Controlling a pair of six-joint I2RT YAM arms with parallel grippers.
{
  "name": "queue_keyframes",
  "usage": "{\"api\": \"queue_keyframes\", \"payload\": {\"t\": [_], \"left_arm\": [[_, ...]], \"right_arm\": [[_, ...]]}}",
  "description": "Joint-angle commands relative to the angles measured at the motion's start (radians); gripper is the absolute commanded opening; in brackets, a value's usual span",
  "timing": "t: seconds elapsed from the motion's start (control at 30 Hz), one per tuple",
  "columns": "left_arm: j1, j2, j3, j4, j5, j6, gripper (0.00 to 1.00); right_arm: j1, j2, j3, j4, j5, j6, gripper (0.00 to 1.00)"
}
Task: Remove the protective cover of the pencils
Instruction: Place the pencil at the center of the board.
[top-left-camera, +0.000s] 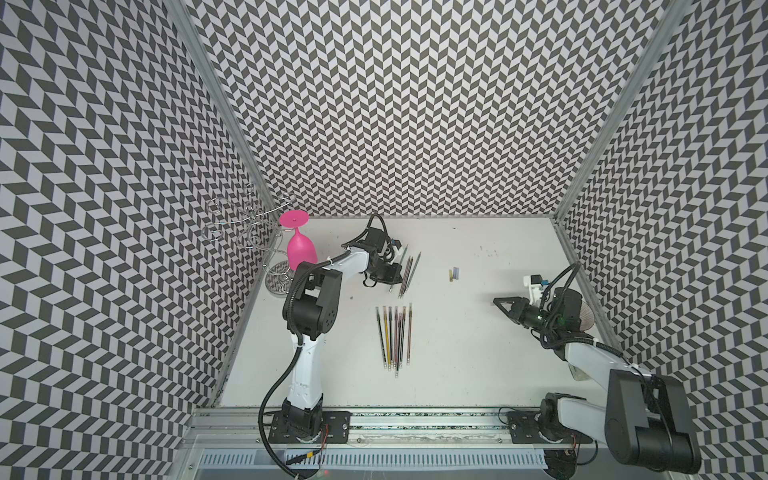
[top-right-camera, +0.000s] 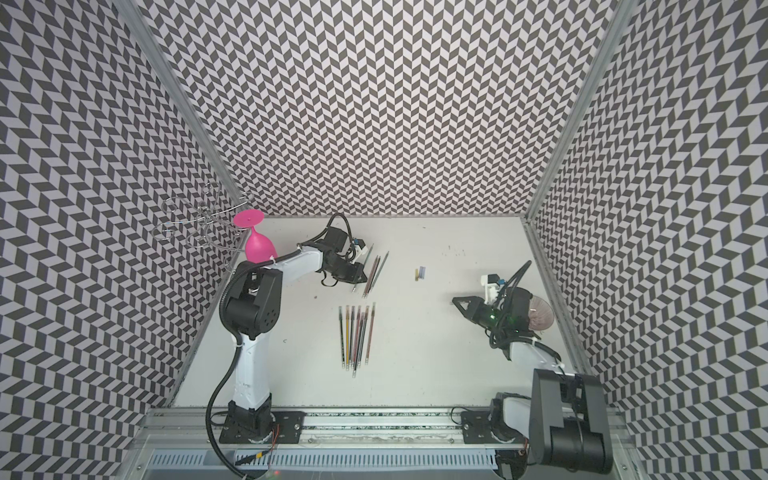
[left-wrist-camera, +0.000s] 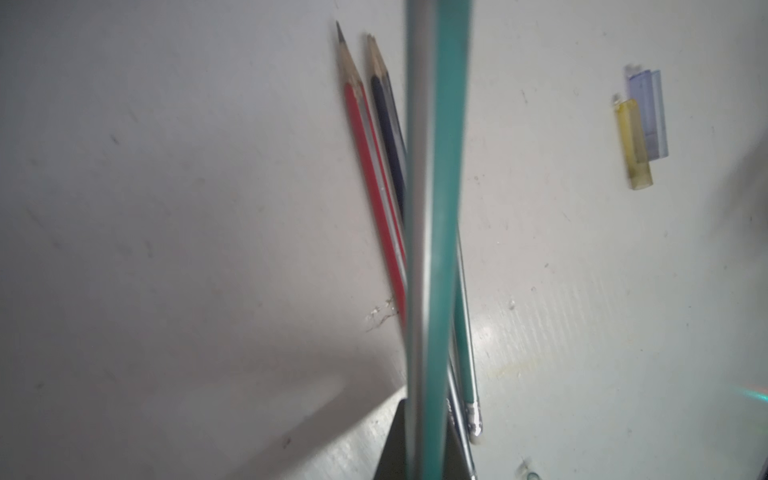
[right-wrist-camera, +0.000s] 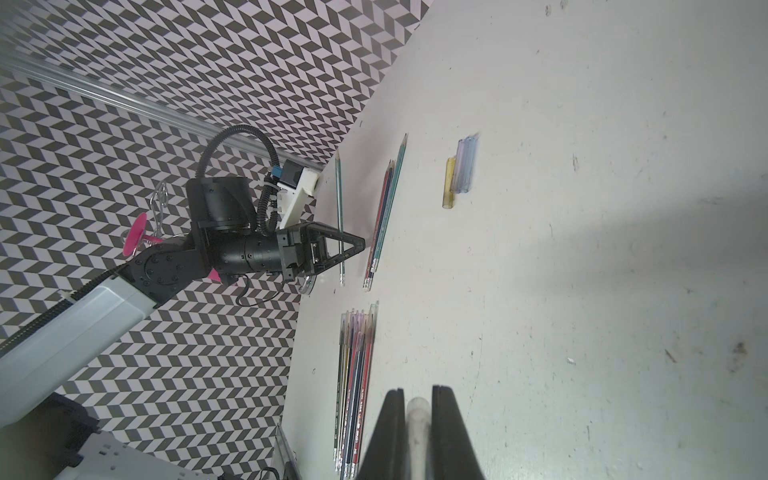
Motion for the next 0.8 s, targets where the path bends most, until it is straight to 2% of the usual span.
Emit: {"api": "queue_keyframes", "payload": {"t": [0.0,0.33,0.63,0.77], "left_arm": [[0.005,0.001,0.022,-0.003,0.005,-0.009,0.09],[0.015,0.011,0.026,-0.003,0.004,-0.012,0.14],[0.015,0.012,0.024,-0.004,0.006,-0.012,0.14],[0.022,0.003,0.020,0.007,0.005,-0.023,0.10]], "right_arm": [[-0.006,-0.006,-0.001,0.027,0.005,-0.021,0.00],[-0.006,-0.007,-0.006,0.032,0.005,-0.020,0.00],[-0.006,-0.007,-0.006,0.030,0.004,-0.020,0.00],[-0.007,-0.009,-0.006,0.029,0.005,-0.021,0.00]]}}
